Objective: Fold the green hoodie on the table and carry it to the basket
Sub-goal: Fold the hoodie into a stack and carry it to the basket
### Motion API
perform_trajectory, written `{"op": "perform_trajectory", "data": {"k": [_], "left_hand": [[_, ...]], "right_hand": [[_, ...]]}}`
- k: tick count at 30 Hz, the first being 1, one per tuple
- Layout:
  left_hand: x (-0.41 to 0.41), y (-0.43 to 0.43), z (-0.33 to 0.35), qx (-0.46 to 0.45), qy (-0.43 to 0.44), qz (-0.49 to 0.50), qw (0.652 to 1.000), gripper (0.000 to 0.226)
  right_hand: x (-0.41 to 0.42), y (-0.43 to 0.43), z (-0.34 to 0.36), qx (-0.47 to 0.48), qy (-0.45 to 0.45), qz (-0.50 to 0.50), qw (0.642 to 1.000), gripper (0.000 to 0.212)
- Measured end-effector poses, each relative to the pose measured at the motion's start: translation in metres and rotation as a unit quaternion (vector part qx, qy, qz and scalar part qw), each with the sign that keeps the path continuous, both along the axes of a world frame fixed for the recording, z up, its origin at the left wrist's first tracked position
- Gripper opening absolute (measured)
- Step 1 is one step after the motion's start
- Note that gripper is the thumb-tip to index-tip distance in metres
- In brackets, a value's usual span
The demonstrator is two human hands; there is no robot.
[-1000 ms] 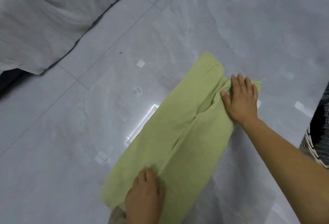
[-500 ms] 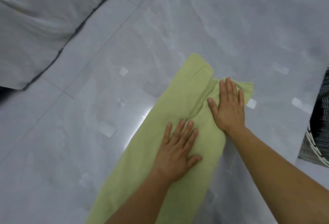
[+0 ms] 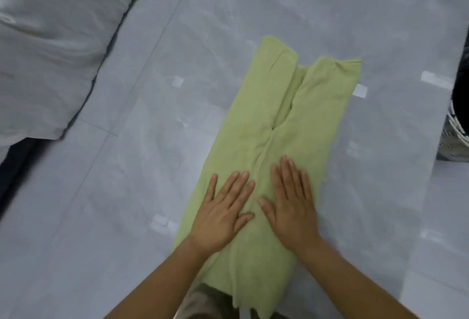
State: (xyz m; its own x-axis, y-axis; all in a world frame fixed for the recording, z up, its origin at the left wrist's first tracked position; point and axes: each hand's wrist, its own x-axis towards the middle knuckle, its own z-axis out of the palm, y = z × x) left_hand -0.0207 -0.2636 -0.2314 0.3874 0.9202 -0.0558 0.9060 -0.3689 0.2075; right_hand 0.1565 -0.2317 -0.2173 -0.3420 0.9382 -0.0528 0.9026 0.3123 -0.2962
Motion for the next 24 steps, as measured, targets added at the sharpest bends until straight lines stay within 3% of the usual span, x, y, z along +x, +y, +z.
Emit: {"op": "perform_trajectory", "data": {"k": [6,9,12,14,16,17,19,21,24], "left_hand": [[-0.003,0.001,-0.012,-0.033,0.035,0.01,0.999,0.057],[-0.006,-0.003,0.0,-0.063,-0.043,0.031,0.997,0.057],[-0.031,-0.024,0.02,-0.066,-0.153,0.178,0.97,0.056],[-0.052,-0.051,0.037,-0.129,-0.222,0.334,0.907,0.051],[-0.062,-0.071,0.046,-0.223,-0.306,0.451,0.808,0.039],[-0.065,-0.077,0.047,-0.253,-0.328,0.47,0.779,0.035],[-0.07,-0.08,0.05,-0.304,-0.358,0.462,0.752,0.026],[-0.076,-0.082,0.053,-0.367,-0.394,0.45,0.712,0.02],[-0.082,-0.089,0.054,-0.416,-0.378,0.424,0.711,0.017]], "right_hand": [[-0.007,-0.01,-0.023,0.004,-0.055,-0.031,0.998,0.068],[-0.006,-0.013,-0.021,-0.012,-0.056,-0.041,0.998,0.067],[-0.006,-0.04,-0.013,-0.025,0.01,-0.14,0.99,0.067],[-0.011,-0.083,0.003,-0.082,0.121,-0.292,0.945,0.071],[-0.02,-0.126,0.017,-0.124,0.225,-0.447,0.857,0.065],[-0.024,-0.142,0.02,-0.149,0.265,-0.506,0.807,0.059],[-0.029,-0.158,0.022,-0.203,0.315,-0.56,0.739,0.049],[-0.029,-0.166,0.024,-0.264,0.346,-0.553,0.711,0.031],[-0.036,-0.179,0.036,-0.298,0.418,-0.551,0.658,0.014]]}}
